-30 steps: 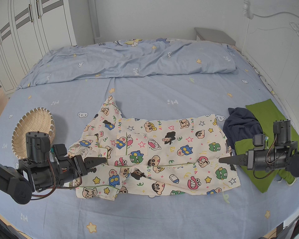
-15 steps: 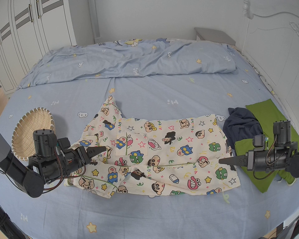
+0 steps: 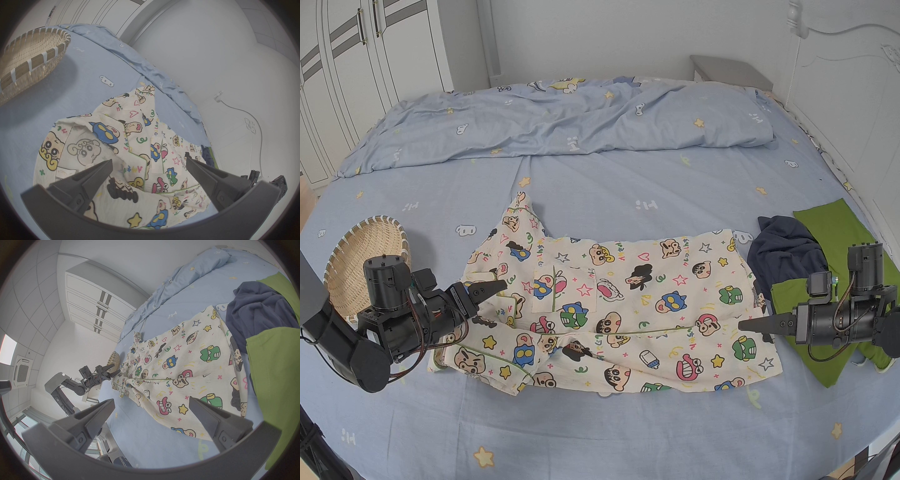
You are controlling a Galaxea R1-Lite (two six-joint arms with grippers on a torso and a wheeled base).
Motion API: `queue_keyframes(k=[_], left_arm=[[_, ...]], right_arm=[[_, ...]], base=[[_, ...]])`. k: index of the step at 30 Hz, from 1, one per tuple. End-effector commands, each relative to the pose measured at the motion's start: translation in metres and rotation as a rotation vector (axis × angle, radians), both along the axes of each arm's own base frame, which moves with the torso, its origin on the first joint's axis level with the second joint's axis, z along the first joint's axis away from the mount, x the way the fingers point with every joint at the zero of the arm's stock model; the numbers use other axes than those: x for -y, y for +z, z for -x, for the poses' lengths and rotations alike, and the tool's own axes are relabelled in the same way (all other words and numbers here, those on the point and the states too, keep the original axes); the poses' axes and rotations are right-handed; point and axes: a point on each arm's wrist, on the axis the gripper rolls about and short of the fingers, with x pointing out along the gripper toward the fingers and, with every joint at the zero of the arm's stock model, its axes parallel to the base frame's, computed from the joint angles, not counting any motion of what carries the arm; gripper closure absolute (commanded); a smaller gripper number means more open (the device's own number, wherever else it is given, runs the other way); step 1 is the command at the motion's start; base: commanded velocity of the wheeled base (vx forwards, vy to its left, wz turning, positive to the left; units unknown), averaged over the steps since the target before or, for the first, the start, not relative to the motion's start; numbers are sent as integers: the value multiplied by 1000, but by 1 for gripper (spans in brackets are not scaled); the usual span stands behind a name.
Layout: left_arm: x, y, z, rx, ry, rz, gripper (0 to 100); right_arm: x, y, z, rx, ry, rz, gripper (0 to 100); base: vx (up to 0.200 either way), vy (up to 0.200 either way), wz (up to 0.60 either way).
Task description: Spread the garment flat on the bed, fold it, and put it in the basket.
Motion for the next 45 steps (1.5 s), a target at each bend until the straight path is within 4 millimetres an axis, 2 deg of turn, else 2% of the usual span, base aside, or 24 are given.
queue_keyframes(k=[1,6,13,18,24,31,39,45], left_arm=[[0,30,18,85,-13,39,0],[10,54,45,140,-106,98,0],[31,40,59,49,-214,91,0],[41,9,50,-69,-246,60,0],[43,-14,37,-137,-236,33,0],[38,-24,22,-146,-211,13,0],[25,-28,-13,-76,-142,29,0],[22,-32,-19,-54,-125,38,0]], right_arm=[[-2,0,1,-1,9,0,0],[-3,0,1,-1,12,0,0],[-3,0,1,0,12,0,0],[-3,0,2,2,12,-1,0],[-3,0,2,2,12,-1,0],[-3,1,2,5,12,-1,0],[-2,1,2,6,12,-1,0],[-3,0,2,6,13,1,0]], base=[[0,0,0],[0,0,0],[0,0,0],[0,0,0],[0,0,0],[0,0,0],[0,0,0],[0,0,0]])
